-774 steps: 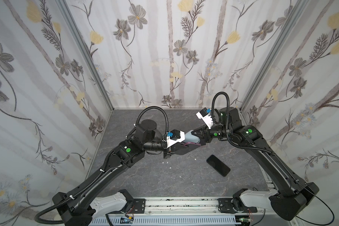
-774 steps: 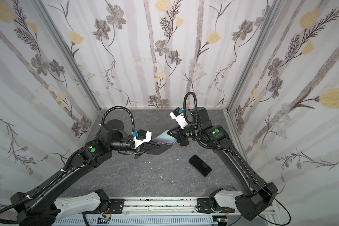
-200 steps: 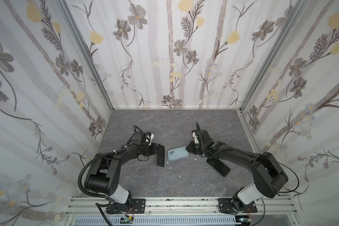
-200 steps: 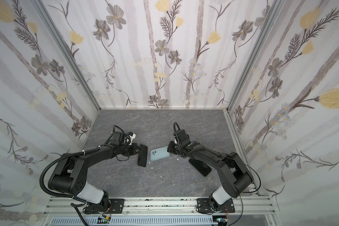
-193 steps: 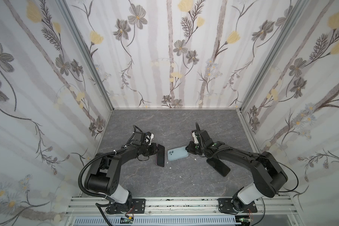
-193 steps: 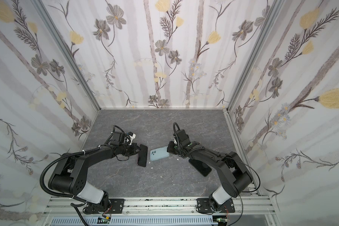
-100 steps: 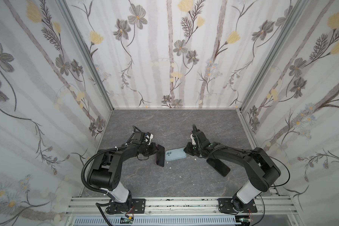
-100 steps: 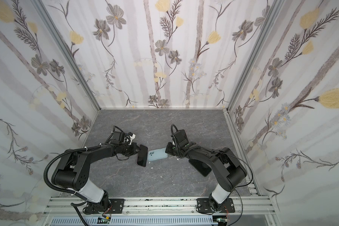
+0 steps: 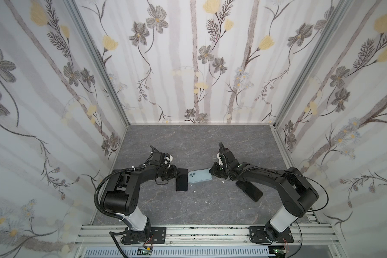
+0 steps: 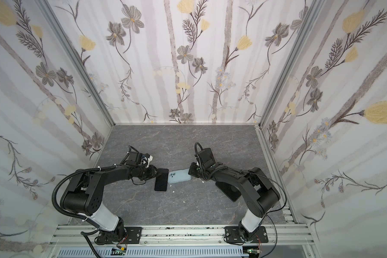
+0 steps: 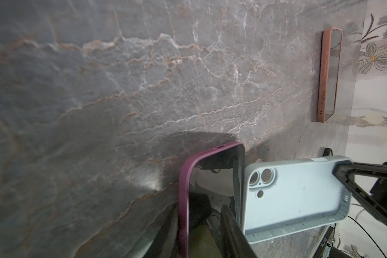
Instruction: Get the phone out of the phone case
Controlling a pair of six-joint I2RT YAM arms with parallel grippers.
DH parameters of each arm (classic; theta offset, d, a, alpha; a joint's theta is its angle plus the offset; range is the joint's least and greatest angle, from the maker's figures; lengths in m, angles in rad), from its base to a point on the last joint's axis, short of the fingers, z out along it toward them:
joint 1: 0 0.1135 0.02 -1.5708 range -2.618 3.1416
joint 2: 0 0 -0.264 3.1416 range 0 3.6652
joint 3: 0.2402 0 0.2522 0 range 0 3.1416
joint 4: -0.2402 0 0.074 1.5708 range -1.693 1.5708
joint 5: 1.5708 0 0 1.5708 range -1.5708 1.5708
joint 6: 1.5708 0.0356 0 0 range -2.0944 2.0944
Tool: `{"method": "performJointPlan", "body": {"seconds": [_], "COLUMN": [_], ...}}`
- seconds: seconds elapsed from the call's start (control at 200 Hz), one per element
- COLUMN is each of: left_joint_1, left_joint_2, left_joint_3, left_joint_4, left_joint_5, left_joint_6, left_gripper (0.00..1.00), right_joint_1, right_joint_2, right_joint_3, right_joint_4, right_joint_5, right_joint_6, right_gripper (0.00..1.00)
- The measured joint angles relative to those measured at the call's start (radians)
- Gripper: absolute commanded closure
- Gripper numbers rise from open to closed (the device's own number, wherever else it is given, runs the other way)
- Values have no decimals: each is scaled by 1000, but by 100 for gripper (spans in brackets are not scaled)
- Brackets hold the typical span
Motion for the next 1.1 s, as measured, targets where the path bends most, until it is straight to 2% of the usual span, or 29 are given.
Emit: {"method": "performJointPlan", "body": {"seconds": [0.4, 0.58, 0.764, 0.899, 1.099], "left_joint_1": [3, 6, 6, -36, -177], "left_joint_2": [5, -49, -185, -262, -280], "left_joint_3": [10, -5, 1, 84, 242], "left_joint_4": [21, 3, -36, -73, -134], "left_joint_5": [15, -84, -157, -230, -351], "left_joint_6": [5, 7, 6, 16, 43], "left_gripper": [44, 42, 39, 38, 39], "right_joint_1": [0, 0, 0, -1, -4], "right_joint_2": [-24, -100, -209, -337, -476], "right_joint_3": [-3, 0, 0, -21, -55], "right_joint_4": [-11, -67, -115, -114, -58], "right_joint_5": [15, 80, 163, 238, 350], "right_joint_6": [-12, -43, -73, -104, -142], "right_gripper": [100, 100, 100, 100, 100]}}
